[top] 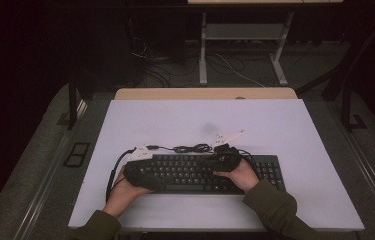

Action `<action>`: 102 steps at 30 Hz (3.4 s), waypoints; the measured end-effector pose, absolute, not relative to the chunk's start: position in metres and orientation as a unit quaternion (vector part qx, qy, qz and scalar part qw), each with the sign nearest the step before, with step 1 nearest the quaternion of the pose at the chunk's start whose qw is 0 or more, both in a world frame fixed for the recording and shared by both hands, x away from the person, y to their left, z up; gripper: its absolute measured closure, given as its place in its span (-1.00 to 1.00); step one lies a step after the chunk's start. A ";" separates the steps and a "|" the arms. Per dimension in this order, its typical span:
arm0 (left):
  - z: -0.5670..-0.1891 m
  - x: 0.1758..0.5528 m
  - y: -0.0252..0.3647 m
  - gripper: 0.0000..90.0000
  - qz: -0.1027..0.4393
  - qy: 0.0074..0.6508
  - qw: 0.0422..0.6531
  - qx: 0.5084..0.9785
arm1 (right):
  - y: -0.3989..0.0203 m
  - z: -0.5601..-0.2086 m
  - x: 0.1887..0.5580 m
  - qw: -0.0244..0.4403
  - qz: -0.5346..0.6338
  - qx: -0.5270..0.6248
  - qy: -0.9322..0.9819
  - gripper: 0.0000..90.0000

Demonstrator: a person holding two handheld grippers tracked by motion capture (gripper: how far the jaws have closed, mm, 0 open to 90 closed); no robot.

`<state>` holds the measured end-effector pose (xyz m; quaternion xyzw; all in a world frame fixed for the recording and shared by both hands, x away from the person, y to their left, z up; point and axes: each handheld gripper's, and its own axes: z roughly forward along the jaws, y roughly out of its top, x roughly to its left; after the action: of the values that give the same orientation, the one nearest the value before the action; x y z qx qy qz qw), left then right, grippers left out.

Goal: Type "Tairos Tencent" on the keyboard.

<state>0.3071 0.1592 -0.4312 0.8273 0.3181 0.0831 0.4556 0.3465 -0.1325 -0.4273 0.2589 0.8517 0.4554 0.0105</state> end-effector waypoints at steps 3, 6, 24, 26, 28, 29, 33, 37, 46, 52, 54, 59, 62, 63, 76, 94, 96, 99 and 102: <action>-0.431 0.307 0.159 -1.00 0.084 0.319 0.456 0.827 | -0.132 -0.429 0.346 0.007 0.451 0.257 0.855 0.98; -0.431 0.307 0.159 -1.00 0.087 0.313 0.455 0.829 | -0.130 -0.430 0.346 0.005 0.447 0.257 0.857 0.98; -0.432 0.307 0.158 -1.00 0.083 0.312 0.451 0.832 | -0.124 -0.435 0.345 0.011 0.417 0.258 0.872 0.98; -0.432 0.307 0.158 -1.00 0.083 0.312 0.451 0.832 | -0.124 -0.435 0.345 0.010 0.415 0.259 0.872 0.98; -0.432 0.307 0.158 -1.00 0.083 0.311 0.451 0.833 | -0.124 -0.436 0.345 0.011 0.414 0.259 0.873 0.98; -0.432 0.307 0.158 -1.00 0.084 0.311 0.451 0.833 | -0.124 -0.436 0.345 0.010 0.414 0.259 0.872 0.98; -0.432 0.306 0.158 -1.00 0.084 0.310 0.450 0.833 | -0.124 -0.436 0.344 0.010 0.414 0.259 0.873 0.98; -0.432 0.306 0.158 -1.00 0.084 0.311 0.451 0.833 | -0.124 -0.437 0.344 0.009 0.414 0.259 0.873 0.98; -0.432 0.306 0.158 -1.00 0.085 0.310 0.450 0.833 | -0.123 -0.437 0.344 0.010 0.409 0.257 0.876 0.98; -0.432 0.306 0.158 -1.00 0.085 0.311 0.452 0.832 | -0.124 -0.435 0.344 0.010 0.412 0.259 0.874 0.98; -0.432 0.306 0.158 -1.00 0.085 0.310 0.450 0.833 | -0.124 -0.435 0.344 0.010 0.413 0.259 0.873 0.98; -0.432 0.306 0.158 -1.00 0.085 0.311 0.451 0.832 | -0.125 -0.434 0.345 0.007 0.421 0.260 0.869 0.86; -0.432 0.306 0.157 -1.00 0.085 0.311 0.451 0.832 | -0.127 -0.430 0.344 0.004 0.435 0.262 0.861 0.61; -0.432 0.307 0.157 -1.00 0.085 0.311 0.451 0.832 | -0.128 -0.429 0.344 0.002 0.440 0.262 0.859 0.49; -0.430 0.308 0.156 -0.90 0.084 0.310 0.456 0.830 | -0.134 -0.424 0.345 0.022 0.471 0.267 0.841 -0.41; -0.427 0.313 0.158 -0.34 0.084 0.311 0.461 0.827 | -0.148 -0.422 0.349 0.036 0.479 0.283 0.830 -0.60; -0.427 0.315 0.157 -0.22 0.081 0.311 0.464 0.826 | -0.148 -0.423 0.349 0.037 0.479 0.285 0.830 -0.61; -0.428 0.317 0.157 -0.01 0.079 0.309 0.466 0.825 | -0.148 -0.423 0.349 0.038 0.477 0.284 0.831 -0.61; -0.428 0.319 0.155 0.26 0.072 0.306 0.468 0.826 | -0.148 -0.423 0.349 0.039 0.478 0.285 0.830 -0.61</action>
<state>0.3190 0.1548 -0.4279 0.8262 0.3056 0.0719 0.4678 0.3490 -0.1483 -0.4229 0.2853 0.8300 0.4776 0.0390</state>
